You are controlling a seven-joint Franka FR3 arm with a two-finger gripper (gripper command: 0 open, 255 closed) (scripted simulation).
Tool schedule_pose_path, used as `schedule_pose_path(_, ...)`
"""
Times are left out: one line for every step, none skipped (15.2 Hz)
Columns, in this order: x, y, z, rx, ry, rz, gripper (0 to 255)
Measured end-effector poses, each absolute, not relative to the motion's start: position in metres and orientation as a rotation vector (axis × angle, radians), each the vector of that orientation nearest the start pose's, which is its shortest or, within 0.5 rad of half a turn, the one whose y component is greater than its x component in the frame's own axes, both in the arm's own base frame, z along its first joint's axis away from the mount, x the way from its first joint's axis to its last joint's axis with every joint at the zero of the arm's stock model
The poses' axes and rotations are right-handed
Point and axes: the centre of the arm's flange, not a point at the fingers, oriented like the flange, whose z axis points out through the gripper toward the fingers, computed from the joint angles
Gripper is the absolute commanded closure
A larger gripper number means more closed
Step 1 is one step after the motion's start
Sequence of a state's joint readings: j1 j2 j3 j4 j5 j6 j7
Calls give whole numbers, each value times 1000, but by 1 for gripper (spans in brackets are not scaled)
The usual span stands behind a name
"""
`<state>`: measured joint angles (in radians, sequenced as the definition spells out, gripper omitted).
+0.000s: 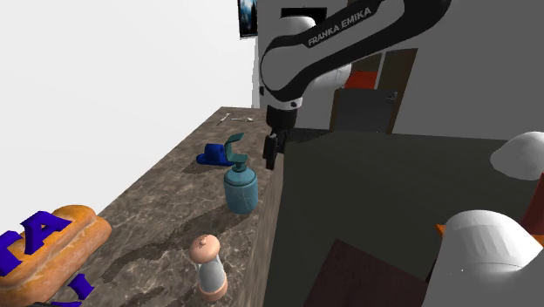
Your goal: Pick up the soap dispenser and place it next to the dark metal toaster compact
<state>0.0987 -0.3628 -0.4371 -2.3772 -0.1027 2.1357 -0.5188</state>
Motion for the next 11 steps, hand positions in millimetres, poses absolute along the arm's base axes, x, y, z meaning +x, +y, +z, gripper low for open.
schedule_pose_path(433,-166,453,-3084,-421,-200,0)
schedule_pose_path(440,-174,448,-3073,-450,-227,0)
schedule_pose_path(449,-179,446,-3061,-482,-254,0)
schedule_pose_path(460,-183,443,-3049,-514,-281,0)
schedule_pose_path(471,-191,441,-3038,-543,-308,0)
schedule_pose_path(480,-197,438,-3025,-574,-334,0)
schedule_pose_path(492,-200,434,-3012,-606,-361,0)
schedule_pose_path(503,-204,433,-2998,-636,-387,0)
schedule_pose_path(513,-209,431,-2983,-665,-413,0)
schedule_pose_path(520,-211,429,-2973,-685,-430,0)
schedule_pose_path(522,-211,427,-2968,-695,-439,0)
